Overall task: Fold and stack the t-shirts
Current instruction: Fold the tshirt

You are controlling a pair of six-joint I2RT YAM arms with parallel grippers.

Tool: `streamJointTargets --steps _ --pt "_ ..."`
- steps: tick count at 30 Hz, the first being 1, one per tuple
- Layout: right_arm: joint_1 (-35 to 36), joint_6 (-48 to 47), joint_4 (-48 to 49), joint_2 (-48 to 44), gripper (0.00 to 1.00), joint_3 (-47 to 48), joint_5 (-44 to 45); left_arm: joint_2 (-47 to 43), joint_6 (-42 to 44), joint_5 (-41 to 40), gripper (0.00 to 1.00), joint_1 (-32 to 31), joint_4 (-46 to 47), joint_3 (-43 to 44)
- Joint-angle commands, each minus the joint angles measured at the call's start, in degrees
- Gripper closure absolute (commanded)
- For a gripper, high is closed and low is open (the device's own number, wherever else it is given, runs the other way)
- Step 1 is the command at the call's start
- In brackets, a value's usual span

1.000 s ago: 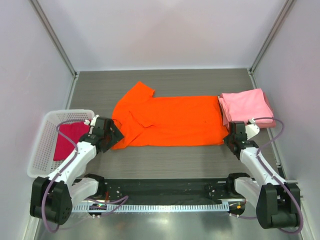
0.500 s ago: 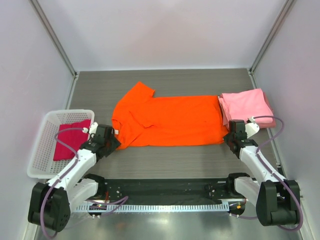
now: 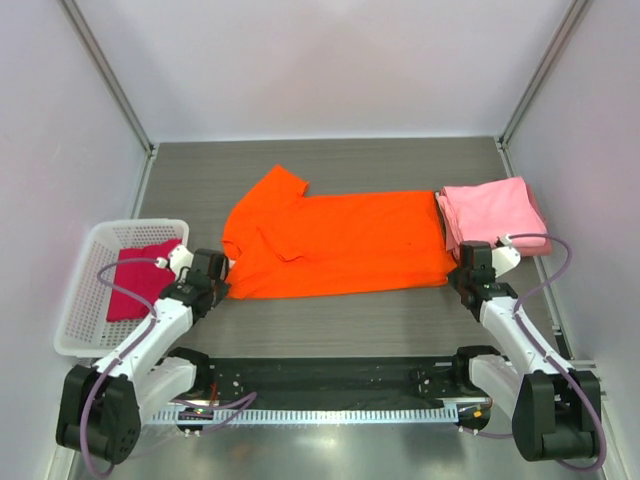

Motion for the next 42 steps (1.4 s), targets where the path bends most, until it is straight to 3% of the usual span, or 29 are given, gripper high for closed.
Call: streamJointTargets --steps 1,7,8,10,13,17,25,39,42 --pt "-0.3 0.9 0.4 -2.2 0.99 -0.3 3.7 -2.3 -0.1 -6.8 0.92 1.5 -3.9 2.9" --pt "-0.3 1.0 -0.8 -2.5 0.99 -0.3 2.8 -3.8 0.8 -8.2 0.79 2.3 -5.8 3.4" --pt "-0.3 1.1 -0.8 -2.4 0.99 -0.4 2.4 -3.8 1.1 -7.5 0.56 2.2 -5.8 3.5" --pt "-0.3 1.1 -0.8 -2.1 0.99 -0.6 1.2 -3.9 3.1 -2.8 0.32 2.2 -4.9 3.6" --pt "-0.3 0.9 -0.8 -2.1 0.99 -0.5 0.8 -4.5 3.0 2.3 0.27 2.0 -5.3 3.4" --pt "-0.3 0.9 -0.7 -2.1 0.99 -0.6 0.8 -8.9 -0.7 9.4 0.27 1.3 -5.5 1.1" --pt "-0.3 0.9 -0.5 -1.4 0.99 -0.5 0.6 -21.2 -6.8 10.5 0.41 0.5 -5.6 -4.6" --pt "-0.2 1.0 -0.1 -1.3 0.99 -0.5 0.5 -13.4 -14.7 8.2 0.44 0.1 2.3 -10.3" --pt "-0.3 1.0 -0.1 -1.3 0.99 -0.5 0.5 -10.5 -15.2 5.2 0.5 0.1 4.2 -10.4"
